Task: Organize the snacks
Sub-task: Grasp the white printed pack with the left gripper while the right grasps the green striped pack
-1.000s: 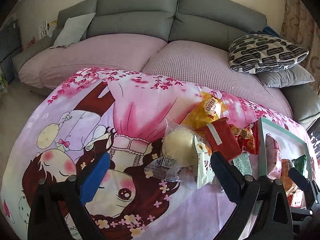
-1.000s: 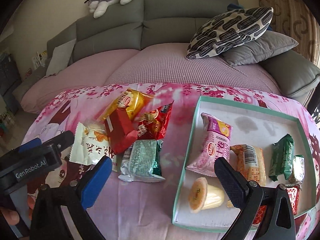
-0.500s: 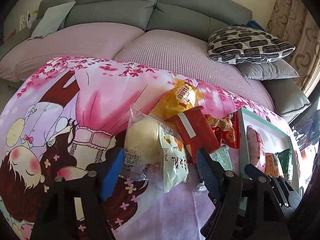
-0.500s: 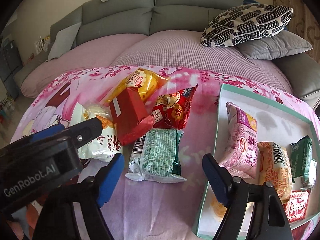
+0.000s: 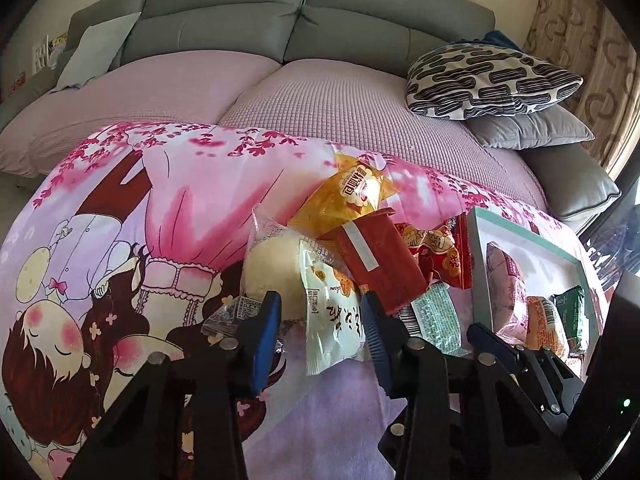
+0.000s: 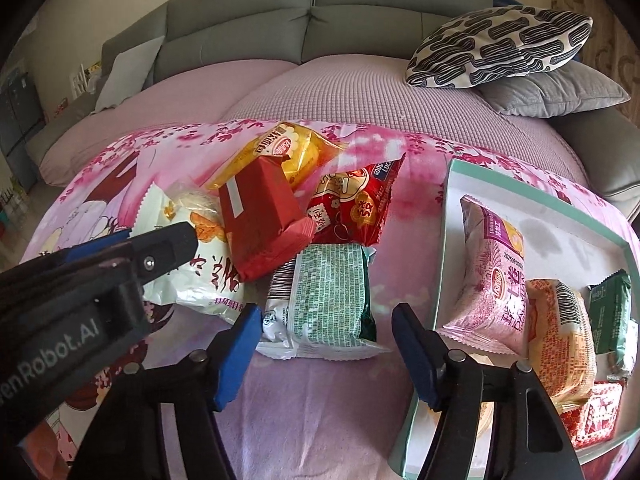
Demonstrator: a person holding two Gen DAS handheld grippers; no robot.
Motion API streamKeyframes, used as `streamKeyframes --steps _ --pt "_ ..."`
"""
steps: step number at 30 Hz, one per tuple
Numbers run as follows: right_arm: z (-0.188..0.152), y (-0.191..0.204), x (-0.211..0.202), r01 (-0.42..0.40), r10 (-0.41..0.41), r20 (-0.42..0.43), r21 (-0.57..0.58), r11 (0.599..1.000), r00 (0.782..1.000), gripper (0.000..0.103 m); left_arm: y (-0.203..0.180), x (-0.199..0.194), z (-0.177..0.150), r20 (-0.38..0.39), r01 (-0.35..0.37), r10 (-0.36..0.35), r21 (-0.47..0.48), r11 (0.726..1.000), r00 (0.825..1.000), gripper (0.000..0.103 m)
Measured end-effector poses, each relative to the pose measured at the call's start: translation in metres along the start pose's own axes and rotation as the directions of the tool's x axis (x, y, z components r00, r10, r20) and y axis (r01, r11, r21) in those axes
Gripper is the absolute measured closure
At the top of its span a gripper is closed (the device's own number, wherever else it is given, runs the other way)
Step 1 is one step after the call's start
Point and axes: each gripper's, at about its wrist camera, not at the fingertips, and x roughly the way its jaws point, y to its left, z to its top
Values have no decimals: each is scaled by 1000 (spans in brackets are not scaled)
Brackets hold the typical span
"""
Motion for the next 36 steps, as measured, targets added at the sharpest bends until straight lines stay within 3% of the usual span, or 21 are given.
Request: streamKeyframes --steps 5,10,12,14,24,36 --pt "1 -3 -2 -3 3 0 10 1000 1000 41 -5 -1 0 -2 32 -32 4 999 999 74" --pt "0 -5 -2 0 0 4 11 1000 1000 47 -6 6 -2 -23 70 -70 -5 998 997 75" --pt "0 -3 -2 8 -8 4 -4 1000 1000 48 -6 17 -5 -55 53 -53 -9 999 997 75" --pt "0 -1 -1 16 -16 5 -15 1000 1000 49 -5 29 -10 -89 85 -88 -40 996 992 75" --pt "0 -3 -3 12 -11 11 -14 1000 1000 53 -9 28 -9 -75 96 -99 -53 994 992 75" --pt "4 -8 -19 -12 11 45 7 1000 999 58 -8 2 -2 -6 102 -102 -47 994 995 85"
